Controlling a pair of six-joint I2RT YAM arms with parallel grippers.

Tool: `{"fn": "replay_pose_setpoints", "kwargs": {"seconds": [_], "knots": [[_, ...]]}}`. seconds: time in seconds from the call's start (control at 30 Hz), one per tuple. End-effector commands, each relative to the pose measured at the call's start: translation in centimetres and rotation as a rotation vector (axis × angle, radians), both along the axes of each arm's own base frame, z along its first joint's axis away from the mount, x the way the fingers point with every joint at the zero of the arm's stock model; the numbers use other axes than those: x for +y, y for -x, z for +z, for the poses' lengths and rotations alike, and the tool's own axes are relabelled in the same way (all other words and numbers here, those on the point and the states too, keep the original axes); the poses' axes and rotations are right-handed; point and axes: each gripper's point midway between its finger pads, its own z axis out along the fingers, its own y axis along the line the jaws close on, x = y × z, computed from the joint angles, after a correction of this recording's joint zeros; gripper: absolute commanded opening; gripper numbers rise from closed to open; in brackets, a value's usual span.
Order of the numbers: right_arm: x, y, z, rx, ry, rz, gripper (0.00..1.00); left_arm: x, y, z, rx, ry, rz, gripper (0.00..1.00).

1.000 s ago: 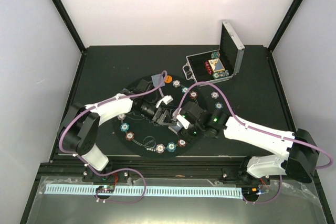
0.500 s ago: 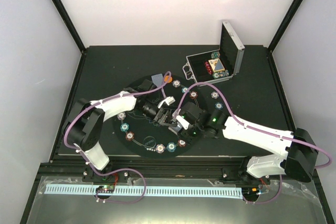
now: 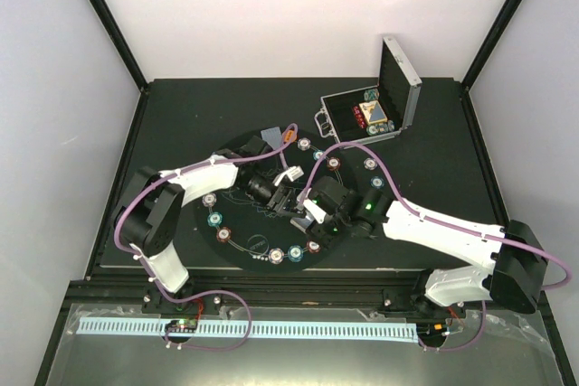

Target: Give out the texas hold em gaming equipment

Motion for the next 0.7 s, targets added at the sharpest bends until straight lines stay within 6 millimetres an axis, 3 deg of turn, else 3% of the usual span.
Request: {"fn": "replay_pose_setpoints", "kwargs": {"seconds": [0.0, 0.13, 0.67], "knots": [[0.6, -0.5, 1.0, -0.036, -0.025, 0.003, 0.54, -0.1, -0.4, -0.2, -0.037, -0.033, -0.007, 0.49], [0.4, -0.4, 0.9, -0.037, -0.022, -0.002, 0.54, 0.1, -0.7, 0.0, -0.048, -0.038, 0.0, 0.43], [0.1, -0.4, 0.5, -0.036, -0.008, -0.008, 0.54, 1.5, -1.1, 0.7, -0.059, -0.046, 0.021, 0.35]]}}
